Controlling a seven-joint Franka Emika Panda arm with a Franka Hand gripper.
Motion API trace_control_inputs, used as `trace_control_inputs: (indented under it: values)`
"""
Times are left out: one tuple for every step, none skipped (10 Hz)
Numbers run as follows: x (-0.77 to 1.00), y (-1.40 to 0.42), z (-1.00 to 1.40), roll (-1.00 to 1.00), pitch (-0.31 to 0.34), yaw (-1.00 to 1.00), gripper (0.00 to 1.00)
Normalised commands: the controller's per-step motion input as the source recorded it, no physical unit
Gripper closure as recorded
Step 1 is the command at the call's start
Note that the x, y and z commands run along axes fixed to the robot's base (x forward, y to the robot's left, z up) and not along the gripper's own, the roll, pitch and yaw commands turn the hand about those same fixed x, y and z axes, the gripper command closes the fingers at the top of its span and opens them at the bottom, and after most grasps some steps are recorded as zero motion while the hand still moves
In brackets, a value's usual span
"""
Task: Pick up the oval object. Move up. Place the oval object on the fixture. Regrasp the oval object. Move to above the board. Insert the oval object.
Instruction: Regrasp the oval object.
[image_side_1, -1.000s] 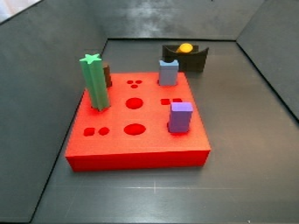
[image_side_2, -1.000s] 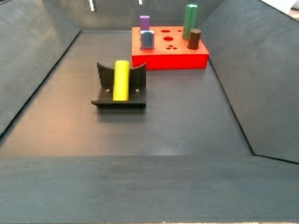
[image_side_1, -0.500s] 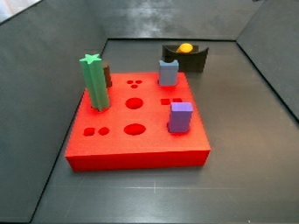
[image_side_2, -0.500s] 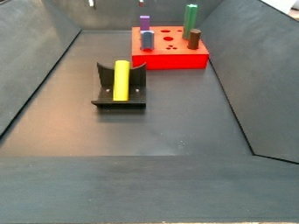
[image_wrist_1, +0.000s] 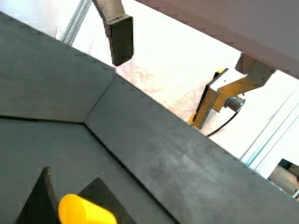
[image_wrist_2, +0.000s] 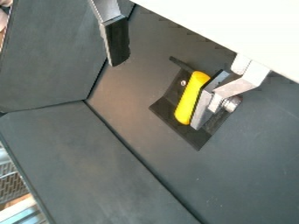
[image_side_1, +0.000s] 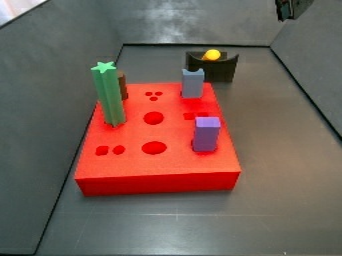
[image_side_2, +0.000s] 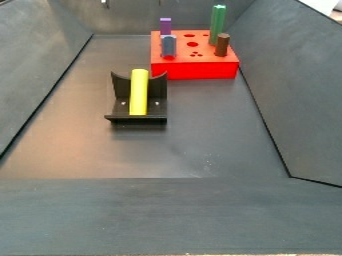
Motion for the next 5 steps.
trace_control_inputs:
  values:
    - [0.03,0.08,-1.0,0.18,0.09,0.19,0.0]
    - [0.03,0.08,-1.0,0.16,0.064,0.2,0.0]
    - [0.04,0.07,-1.0,0.15,0.034,0.2,0.0]
    - [0.05,0.06,-1.0,0.12,-0.022,0.18,0.0]
    - [0.06,0.06,-1.0,0.1,-0.058,0.16,0.0]
